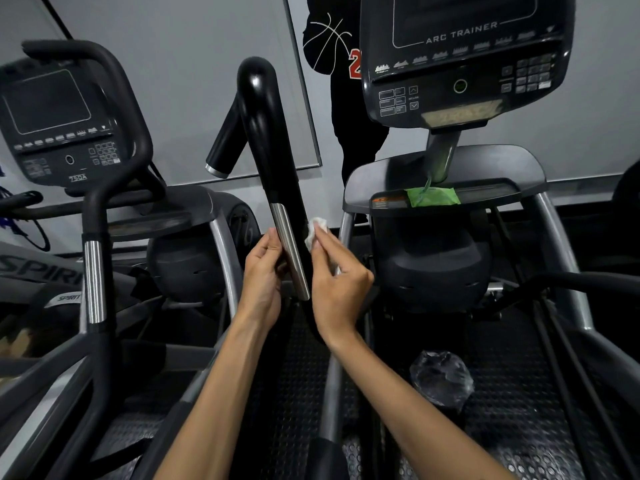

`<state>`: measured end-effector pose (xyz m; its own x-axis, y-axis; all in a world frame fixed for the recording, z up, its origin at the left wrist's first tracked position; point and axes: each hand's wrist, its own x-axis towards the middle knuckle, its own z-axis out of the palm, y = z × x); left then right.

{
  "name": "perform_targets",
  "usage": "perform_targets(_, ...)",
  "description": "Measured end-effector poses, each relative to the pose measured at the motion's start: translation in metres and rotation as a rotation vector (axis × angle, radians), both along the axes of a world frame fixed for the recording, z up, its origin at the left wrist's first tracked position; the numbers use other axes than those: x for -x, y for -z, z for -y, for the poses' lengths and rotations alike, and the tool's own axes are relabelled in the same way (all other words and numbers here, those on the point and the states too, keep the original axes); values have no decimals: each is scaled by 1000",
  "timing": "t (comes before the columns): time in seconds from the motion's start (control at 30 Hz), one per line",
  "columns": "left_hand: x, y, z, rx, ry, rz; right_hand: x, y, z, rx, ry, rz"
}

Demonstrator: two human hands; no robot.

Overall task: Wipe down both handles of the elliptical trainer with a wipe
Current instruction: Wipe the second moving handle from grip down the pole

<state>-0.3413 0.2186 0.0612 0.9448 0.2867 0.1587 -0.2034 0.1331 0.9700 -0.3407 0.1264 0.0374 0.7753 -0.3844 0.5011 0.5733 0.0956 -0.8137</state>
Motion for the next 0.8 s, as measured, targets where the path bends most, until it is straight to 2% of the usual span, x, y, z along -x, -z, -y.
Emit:
perform_targets(0.17, -1, 1, -1, 20, -11, 6, 20, 25, -5, 115, 18, 68)
perform_targets(0.3, -2, 4, 0, -30, -37, 11, 9, 15, -2, 6, 2, 7)
perform_targets(0.4, -2, 6, 1, -19, -18, 9, 10, -3, -9, -6, 10, 50)
perform_targets(0.5, -2, 4, -1, -39, -41, 23, 13, 23, -6, 125, 54, 131)
perform_targets(0.57, -3, 6, -2, -53, -60, 11, 11, 40, -1, 115, 63, 104)
perform_targets(0.7, -4, 9, -2, -57, -39, 27, 4, 16, -3, -21, 19, 2)
perform_targets(0.8, -3, 8, 0, -25, -15, 21, 11, 8, -9, 43, 46, 87)
